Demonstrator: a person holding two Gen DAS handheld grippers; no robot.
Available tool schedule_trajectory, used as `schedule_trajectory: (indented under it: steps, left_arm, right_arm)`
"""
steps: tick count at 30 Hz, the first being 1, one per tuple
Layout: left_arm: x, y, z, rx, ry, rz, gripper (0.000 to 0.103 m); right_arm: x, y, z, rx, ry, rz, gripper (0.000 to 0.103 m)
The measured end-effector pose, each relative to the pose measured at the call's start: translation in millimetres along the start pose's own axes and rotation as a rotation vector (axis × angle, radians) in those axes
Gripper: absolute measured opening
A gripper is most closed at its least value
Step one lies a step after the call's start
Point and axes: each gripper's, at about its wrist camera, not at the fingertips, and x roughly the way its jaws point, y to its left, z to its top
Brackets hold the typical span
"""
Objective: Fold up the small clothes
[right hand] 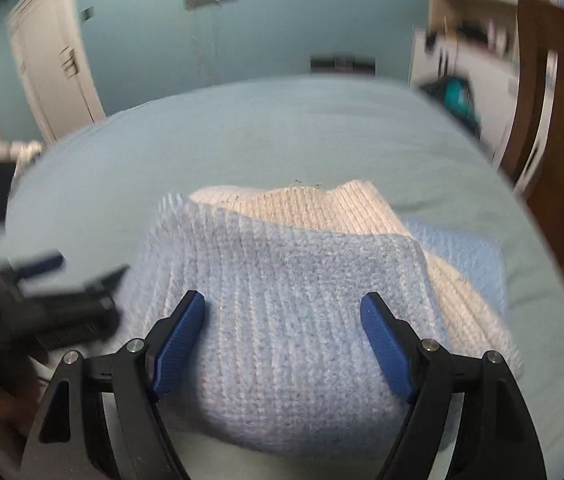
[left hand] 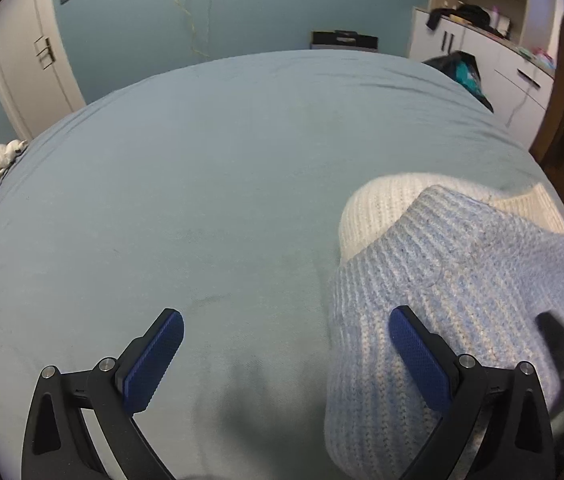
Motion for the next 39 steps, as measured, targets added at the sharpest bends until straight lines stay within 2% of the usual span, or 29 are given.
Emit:
schedule_trajectory:
  steps: [2, 5, 7, 10, 12, 13, 14, 15, 16, 18, 19, 20, 23, 25, 27, 29, 32, 35, 39]
  left_arm:
    - [0, 3, 5, -0.001, 0.02, -0.021, 0.103]
    - [8, 19, 11, -0.093, 0.075, -0.006, 0.103]
    - [19, 32, 9, -0.167, 0.123, -0.041, 0.103]
    - [39, 40, 6, -0.225, 0.222, -0.123, 0.103]
    - [39, 40, 6, -0.232, 0.199, -0.114, 0.103]
    - [38, 39, 7, -0.226, 0.187, -0.104, 0.103]
    - [37, 38, 8, -0.223, 0.181, -0.096, 0.103]
    - [37, 38, 8, -0.224, 0.18, -0.093, 0.103]
    - [37, 37, 9, -0.224, 0.181, -0.091, 0.103]
    - [36, 36, 5, -0.233, 0.177, -0.092, 0.103]
    - [36, 36, 4, -0.238, 0.178, -0.094, 0.103]
    - [35, 37, 2, -0.241, 0.179, -0.095, 0.103]
    - [34, 38, 1, -0.234, 0.183, -0.097, 0.103]
    - [33, 38, 1, -0.214, 0.187, -0.092, 0.103]
    - [32, 39, 6, -0.202, 0.199, -0.109, 0.103]
    - [30, 39, 19, -0.162, 0.22, -0.16, 0.103]
    - [17, 45, 34, -0.092, 0.181, -0.232, 0.103]
    - [14, 55, 46, -0.071, 0.179, -0.341, 0.103]
    - [43, 64, 46, -0.159, 0.316, -0.543, 0.103]
  right_arm:
    - [6, -7, 2, 0.025, 0.055, -0.014, 0.079]
    - [6, -20, 3, 0.062, 0.073, -0.012, 0.079]
    - [4, -19, 4, 0.059, 0.064, -0.01, 0.079]
    - [5, -19, 0, 0.064, 0.063, 0.005, 0.081]
    - [4, -21, 10, 0.081, 0.065, 0.049, 0.081]
    - [-1, -27, 14, 0.094, 0.077, 0.103, 0.081]
    - [15, -36, 18, 0.119, 0.073, 0.146, 0.081]
    - [6, -51, 21, 0.175, 0.041, 0.179, 0.081]
    - [-9, -69, 23, 0.25, -0.012, 0.168, 0.081]
    - [-20, -97, 25, 0.344, -0.054, 0.11, 0.083]
    - [-19, -110, 25, 0.381, -0.041, 0.079, 0.087]
    - [-10, -124, 24, 0.42, 0.018, 0.049, 0.087]
    - [34, -139, 7, 0.454, 0.228, 0.03, 0.088]
    - [51, -148, -12, 0.506, 0.244, 0.071, 0.102]
    - [55, -165, -15, 0.603, 0.268, 0.173, 0.102]
    - [62, -181, -18, 0.678, 0.293, 0.28, 0.102]
    - [71, -199, -26, 0.768, 0.31, 0.418, 0.102]
    - [82, -204, -32, 0.833, 0.344, 0.525, 0.102]
    - [99, -205, -26, 0.811, 0.35, 0.585, 0.102]
